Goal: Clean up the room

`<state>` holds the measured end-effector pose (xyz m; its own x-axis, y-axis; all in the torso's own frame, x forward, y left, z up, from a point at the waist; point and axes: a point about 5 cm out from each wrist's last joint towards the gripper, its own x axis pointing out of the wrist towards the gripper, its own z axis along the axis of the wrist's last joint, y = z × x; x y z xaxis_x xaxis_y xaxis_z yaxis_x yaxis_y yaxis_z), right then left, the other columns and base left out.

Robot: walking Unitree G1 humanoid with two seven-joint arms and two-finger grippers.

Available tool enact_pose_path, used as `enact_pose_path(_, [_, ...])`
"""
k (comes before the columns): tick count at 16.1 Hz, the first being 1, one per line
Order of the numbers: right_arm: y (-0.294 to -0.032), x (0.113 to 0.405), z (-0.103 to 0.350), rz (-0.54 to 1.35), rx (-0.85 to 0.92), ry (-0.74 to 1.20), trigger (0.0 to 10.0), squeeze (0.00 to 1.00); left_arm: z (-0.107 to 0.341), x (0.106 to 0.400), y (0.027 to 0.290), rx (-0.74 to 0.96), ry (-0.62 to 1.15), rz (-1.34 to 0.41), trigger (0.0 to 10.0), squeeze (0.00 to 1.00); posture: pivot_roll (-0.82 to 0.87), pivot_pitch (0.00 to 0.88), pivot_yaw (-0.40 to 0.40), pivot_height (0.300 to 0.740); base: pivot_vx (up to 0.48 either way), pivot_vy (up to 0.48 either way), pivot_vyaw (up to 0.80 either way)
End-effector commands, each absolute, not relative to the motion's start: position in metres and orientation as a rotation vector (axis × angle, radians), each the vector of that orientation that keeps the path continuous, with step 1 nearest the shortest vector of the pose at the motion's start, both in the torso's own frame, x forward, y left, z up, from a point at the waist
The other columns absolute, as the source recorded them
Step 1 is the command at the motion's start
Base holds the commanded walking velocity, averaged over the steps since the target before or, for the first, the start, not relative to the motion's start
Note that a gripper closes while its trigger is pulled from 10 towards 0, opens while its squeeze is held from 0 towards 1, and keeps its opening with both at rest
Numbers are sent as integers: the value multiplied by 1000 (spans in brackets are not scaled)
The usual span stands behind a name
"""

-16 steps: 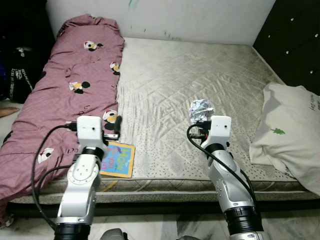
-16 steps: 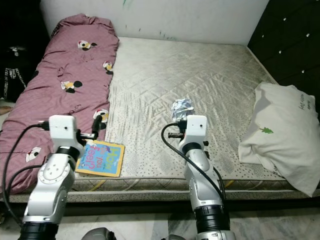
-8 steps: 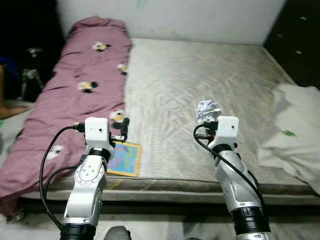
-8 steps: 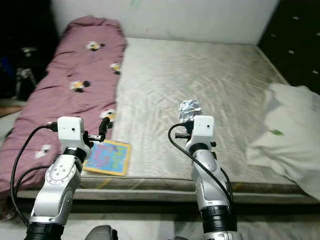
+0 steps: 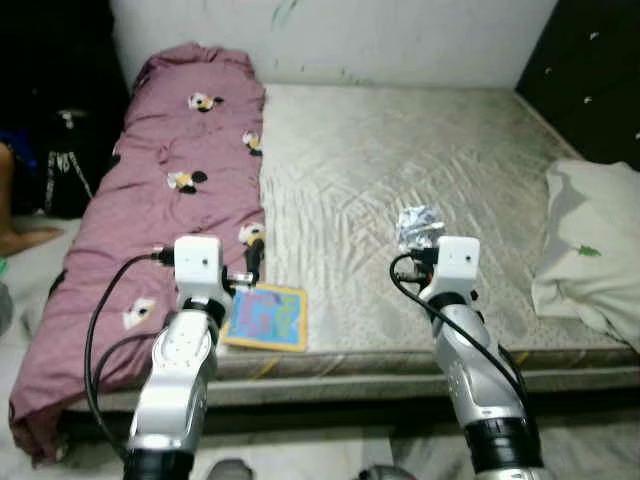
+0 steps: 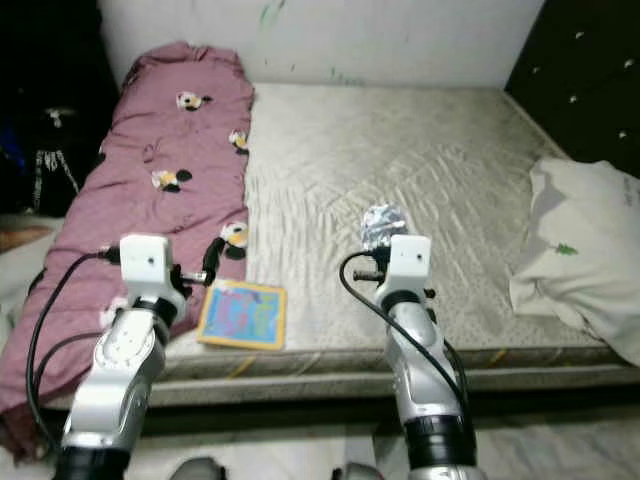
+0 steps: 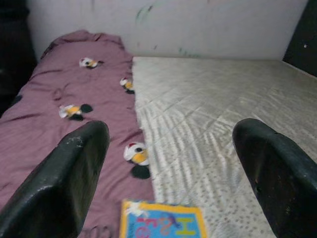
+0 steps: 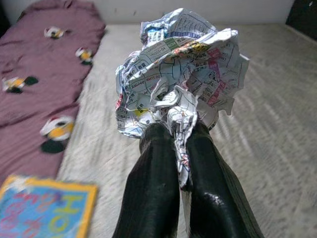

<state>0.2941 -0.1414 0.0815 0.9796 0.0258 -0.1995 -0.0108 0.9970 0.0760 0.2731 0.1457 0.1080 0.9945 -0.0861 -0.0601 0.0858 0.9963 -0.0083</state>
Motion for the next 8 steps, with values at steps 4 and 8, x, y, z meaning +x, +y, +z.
enact_pose_path(4, [-134, 298, 90, 45, 76, 173, 10000, 0, 110, 273, 151, 6, 59, -66, 10000, 0, 15, 1, -64, 740, 0, 480, 0])
enact_pose_path(8, [-132, 299, 91, 53, 73, 170, 10000, 0, 110, 274, 151, 6, 60, -62, 10000, 0, 18, 0, -66, 740, 0, 480, 0])
